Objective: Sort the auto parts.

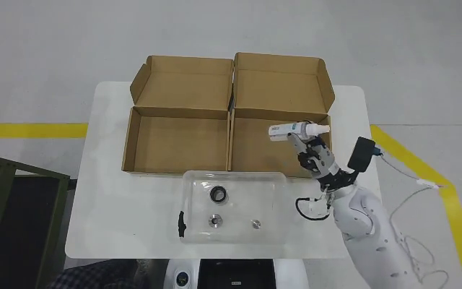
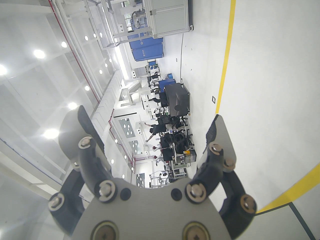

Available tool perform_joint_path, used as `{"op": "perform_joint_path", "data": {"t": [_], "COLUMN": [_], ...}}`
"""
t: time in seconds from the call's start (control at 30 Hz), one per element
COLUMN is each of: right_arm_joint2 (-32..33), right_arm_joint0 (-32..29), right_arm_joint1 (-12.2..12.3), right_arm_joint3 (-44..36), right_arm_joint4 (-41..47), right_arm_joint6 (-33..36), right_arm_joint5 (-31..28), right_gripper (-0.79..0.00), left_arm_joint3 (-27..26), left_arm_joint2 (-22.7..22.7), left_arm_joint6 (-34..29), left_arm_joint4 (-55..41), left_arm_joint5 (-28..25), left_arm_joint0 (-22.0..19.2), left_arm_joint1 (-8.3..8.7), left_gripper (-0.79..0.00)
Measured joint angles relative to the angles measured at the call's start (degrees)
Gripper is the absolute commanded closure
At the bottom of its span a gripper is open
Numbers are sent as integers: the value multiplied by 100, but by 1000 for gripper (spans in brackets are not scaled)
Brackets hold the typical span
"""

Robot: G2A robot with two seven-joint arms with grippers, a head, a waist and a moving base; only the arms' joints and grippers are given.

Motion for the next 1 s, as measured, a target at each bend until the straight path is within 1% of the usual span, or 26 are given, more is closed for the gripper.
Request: {"op": "perform_joint_path", "data": {"t": [0.27,0.53,0.77,0.87,1.0], "right_arm_joint2": [74,41,-58,-187,-431], "right_arm_joint0": [33,89,350,518,792], "right_arm_joint1": [-23,-17,-18,-33,-71], "right_arm_joint3": [8,-93,74,234,535], "right_arm_joint4": [44,-983,-1898,-2141,-2228], "right_arm_joint6": [46,393,924,1142,1394], "right_arm_joint5": [91,342,715,797,800], "right_gripper": [0,0,0,0,0], "left_arm_joint3": [0,0,0,0,0], "left_arm_joint2": [0,0,0,0,0], "left_arm_joint6": [0,0,0,0,0], "left_arm_joint4": [0,0,0,0,0], "left_arm_joint5": [0,0,0,0,0], "left_arm_joint0": [0,0,0,0,0], "left_arm_joint1": [0,0,0,0,0], "left_gripper": [-785,-785,-785,-785,-785]}}
